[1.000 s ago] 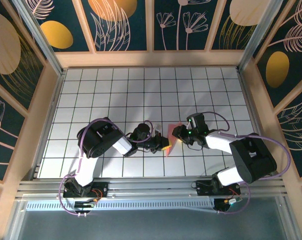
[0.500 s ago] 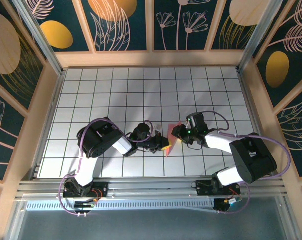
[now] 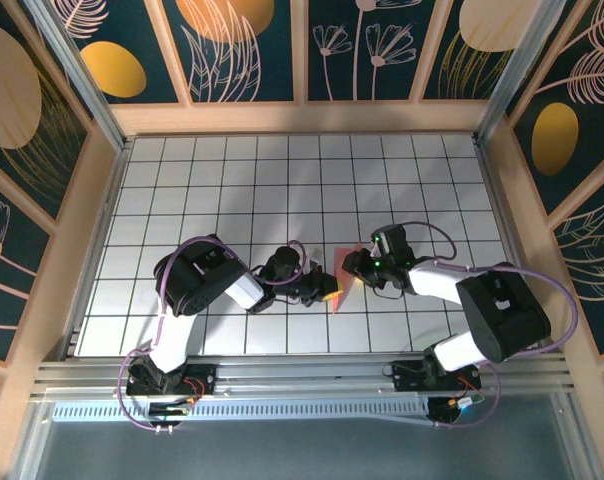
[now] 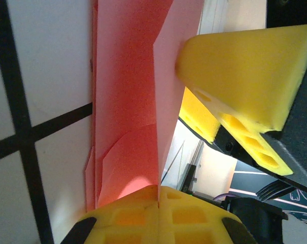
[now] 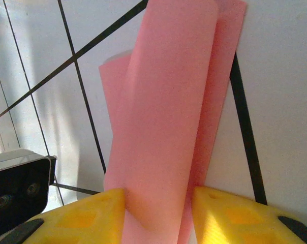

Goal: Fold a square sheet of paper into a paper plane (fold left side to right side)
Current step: Fold the wing for the fifth time at the center of the table.

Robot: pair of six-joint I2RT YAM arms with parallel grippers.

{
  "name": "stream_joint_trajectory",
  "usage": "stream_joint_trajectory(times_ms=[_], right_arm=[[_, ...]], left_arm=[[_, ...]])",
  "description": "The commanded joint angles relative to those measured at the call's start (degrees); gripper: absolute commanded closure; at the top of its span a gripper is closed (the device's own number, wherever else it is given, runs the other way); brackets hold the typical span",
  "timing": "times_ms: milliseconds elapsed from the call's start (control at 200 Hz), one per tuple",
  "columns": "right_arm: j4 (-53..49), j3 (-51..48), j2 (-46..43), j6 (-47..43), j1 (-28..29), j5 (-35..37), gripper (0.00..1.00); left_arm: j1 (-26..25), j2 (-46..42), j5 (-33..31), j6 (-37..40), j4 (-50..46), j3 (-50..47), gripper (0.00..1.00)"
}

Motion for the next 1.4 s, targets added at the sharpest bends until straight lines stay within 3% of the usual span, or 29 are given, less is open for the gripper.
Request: stream_joint_trajectory(times_ms=[0, 330, 776, 1141, 1396], right_arm=[[0.3, 1.1, 2.5, -0.1, 1.1, 0.8, 0.59], [-4.8, 3.4, 8.7, -1.9, 2.2, 2.2, 0.61], [-4.6, 3.5, 8.6, -2.2, 2.3, 2.7, 0.61], [-4.1, 3.5, 8.9, -2.1, 2.4, 2.4, 0.61], [-4.1, 3.5, 8.9, -2.2, 2.5, 2.3, 0.61]], left_arm=[[0.4, 0.4, 0.8, -0.2, 0.8, 0.7, 0.97], [0.4, -1.4, 0.5, 0.4, 0.0, 0.3, 0.86], [2.7, -6.9, -1.3, 5.1, -8.2, -0.3, 0.68], [2.8, -5.1, -2.1, 7.8, -13.9, 3.1, 0.66], [2.8, -3.6, -2.6, 8.3, -15.3, 5.1, 0.7]])
